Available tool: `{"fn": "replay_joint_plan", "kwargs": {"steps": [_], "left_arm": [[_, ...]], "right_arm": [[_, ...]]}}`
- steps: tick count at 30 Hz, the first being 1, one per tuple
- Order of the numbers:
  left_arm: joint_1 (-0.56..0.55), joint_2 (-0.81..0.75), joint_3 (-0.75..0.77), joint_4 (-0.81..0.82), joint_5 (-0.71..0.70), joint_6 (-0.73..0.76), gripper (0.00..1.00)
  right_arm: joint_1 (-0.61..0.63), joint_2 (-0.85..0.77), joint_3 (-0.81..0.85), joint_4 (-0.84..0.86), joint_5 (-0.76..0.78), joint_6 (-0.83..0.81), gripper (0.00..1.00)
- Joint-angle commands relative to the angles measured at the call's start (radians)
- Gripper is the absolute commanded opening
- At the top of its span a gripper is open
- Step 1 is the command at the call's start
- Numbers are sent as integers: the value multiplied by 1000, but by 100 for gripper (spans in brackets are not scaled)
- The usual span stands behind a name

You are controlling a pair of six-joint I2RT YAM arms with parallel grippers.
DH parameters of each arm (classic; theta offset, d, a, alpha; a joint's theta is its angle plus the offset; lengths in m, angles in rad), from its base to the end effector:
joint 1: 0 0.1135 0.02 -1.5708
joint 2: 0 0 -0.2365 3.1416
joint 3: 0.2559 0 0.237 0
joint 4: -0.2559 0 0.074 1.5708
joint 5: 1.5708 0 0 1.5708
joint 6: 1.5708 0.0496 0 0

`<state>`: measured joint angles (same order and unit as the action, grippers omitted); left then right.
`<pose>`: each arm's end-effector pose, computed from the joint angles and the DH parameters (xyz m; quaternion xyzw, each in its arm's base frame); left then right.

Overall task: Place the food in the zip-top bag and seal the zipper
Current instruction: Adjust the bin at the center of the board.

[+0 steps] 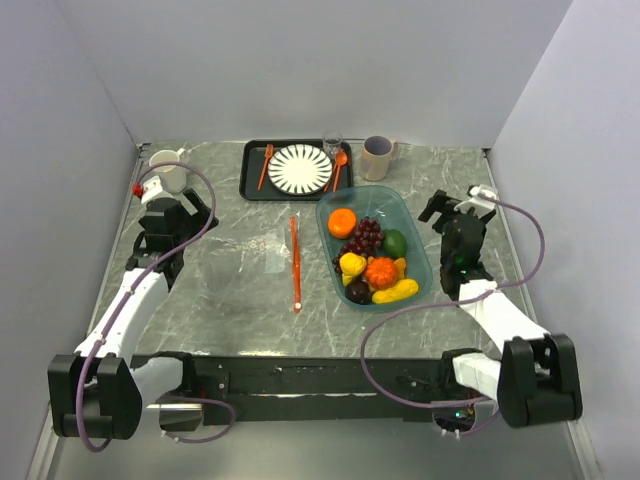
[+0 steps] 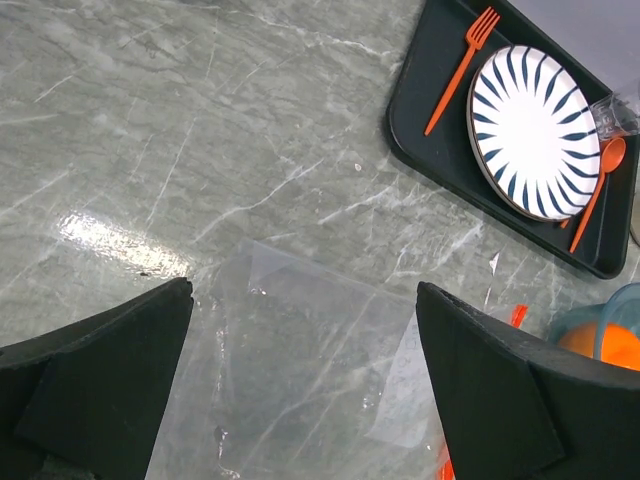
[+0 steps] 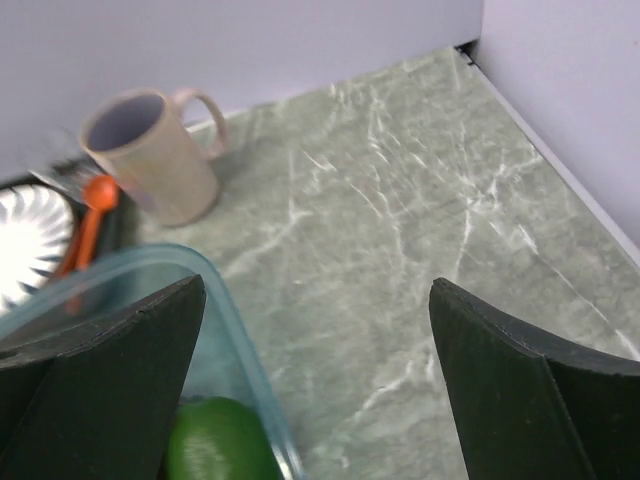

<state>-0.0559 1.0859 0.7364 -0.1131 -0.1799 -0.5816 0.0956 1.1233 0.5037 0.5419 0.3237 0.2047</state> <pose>0.2557 -0.0054 0.2458 -0.2657 0.8056 -0.0917 0.5216 0.2601 0.0091 0.2330 0.1488 0.7174 -0.0167 0.6804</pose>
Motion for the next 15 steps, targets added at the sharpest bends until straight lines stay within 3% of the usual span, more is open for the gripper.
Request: {"fn": "replay_joint_plan", "kwargs": {"steps": [1,4,6,9,15], "left_arm": [[1,8,34,29,33,-38,99],[2,51,75,-35,68,-29,99],[13,81,89,-62,134,3,99],[16,129,115,-112,218,31,99],[13,80,103,-109,281,52,99]], "right_arm": [[6,-88,113,-325,3,197,100],[6,-97,237,-523,-85,248,100],[6,-94,292,-569,-267,204,100],[6,-69,347,-638,-423,177,100],[9,42,466,-773,-566,159,100]]}}
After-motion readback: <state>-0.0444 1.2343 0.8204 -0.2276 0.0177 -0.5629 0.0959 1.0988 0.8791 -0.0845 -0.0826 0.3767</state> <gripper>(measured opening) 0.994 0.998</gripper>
